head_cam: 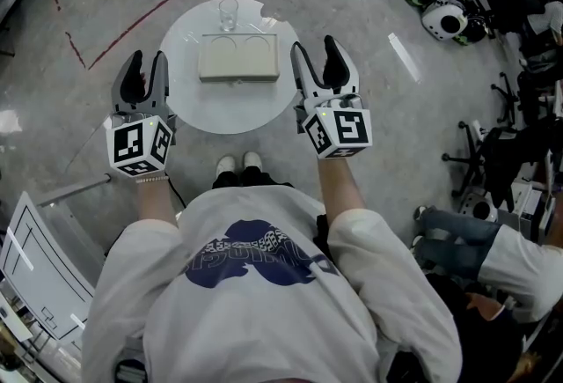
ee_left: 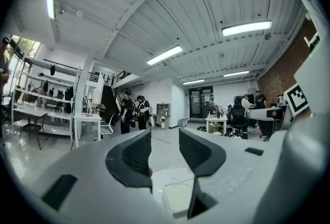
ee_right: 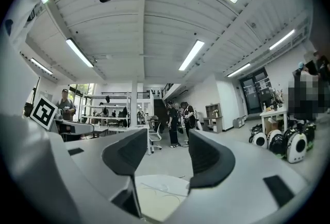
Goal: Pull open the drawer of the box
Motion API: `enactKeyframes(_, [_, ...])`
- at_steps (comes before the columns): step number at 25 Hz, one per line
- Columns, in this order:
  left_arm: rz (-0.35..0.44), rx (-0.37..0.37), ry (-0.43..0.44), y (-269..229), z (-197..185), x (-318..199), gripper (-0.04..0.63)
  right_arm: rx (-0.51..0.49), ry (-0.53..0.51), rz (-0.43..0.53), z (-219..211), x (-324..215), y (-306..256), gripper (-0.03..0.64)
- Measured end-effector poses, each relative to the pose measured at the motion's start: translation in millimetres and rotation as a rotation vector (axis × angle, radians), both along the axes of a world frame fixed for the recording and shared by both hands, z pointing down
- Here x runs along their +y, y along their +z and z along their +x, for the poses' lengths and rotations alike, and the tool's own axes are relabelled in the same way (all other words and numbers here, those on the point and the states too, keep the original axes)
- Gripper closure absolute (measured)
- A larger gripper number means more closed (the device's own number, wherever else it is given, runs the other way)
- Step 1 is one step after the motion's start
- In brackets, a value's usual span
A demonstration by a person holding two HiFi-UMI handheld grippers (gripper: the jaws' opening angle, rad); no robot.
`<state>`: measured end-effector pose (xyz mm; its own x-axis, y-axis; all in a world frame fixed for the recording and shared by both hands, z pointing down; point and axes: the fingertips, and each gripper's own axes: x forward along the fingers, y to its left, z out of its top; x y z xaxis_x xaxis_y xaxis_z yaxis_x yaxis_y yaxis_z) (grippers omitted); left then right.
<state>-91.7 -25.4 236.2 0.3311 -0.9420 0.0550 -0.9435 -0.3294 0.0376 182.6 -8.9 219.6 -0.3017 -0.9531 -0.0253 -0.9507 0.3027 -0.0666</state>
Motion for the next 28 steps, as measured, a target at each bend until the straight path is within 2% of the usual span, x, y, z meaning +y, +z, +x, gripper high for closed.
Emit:
enactKeyframes(9, [-0.074,0.007,-0.049,20,0,4,0.44,0.005,-0.05,-0.029,1,-8,11,0.39])
enactKeyframes(15, [-0.149,-0.013,-0.085,45,5,3,0.44,0.004,-0.087,-0.062,4,-16,25,0.39])
enactKeyframes(18, [-0.22,-0.02,-0.055,69,11,-2,0.44,-0.009,-0.088,-0.083,4,-23,35,0.39])
enactKeyframes(22, [-0.308,0.007,-0.008,99,16,-10,0.44,0.003,-0.09,-0.119,-4,-27,53,0.39])
enactKeyframes(28, [-0.421,-0.047,0.082,146,24,-31,0.44,0.0,-0.04,-0.176,-14,-35,77,0.39])
